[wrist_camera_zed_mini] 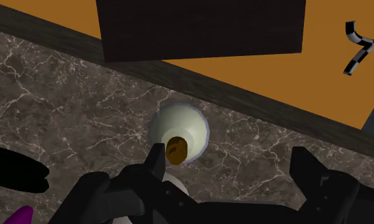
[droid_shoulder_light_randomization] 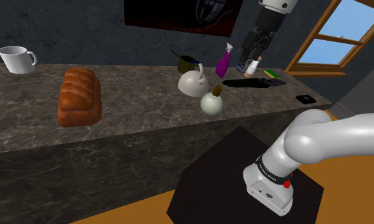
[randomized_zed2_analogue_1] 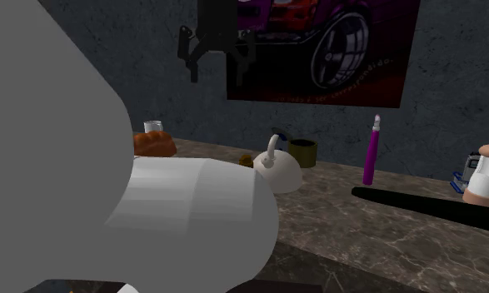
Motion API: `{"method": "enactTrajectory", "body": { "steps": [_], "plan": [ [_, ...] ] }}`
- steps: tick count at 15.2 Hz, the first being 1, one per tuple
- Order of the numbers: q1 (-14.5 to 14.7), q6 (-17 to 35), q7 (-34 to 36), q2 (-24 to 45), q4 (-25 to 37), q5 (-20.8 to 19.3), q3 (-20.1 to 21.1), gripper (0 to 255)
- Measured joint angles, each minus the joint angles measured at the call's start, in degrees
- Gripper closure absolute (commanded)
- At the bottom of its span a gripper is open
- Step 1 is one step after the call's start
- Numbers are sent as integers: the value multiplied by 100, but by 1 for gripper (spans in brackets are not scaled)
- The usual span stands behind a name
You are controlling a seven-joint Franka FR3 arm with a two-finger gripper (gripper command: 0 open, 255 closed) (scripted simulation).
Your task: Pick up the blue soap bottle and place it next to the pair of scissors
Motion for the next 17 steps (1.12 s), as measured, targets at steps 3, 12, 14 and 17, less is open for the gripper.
{"method": "enactTrajectory", "body": {
  "steps": [3,12,14,17],
  "plan": [
    [-11,201,-57,118,-120,-29,-55,0],
    [-74,1724,-457,1313,-680,-176,-437,0],
    [-71,2053,-528,1638,-733,-177,-505,0],
    [-81,2571,-693,2178,-789,-176,-645,0]
  ]
}}
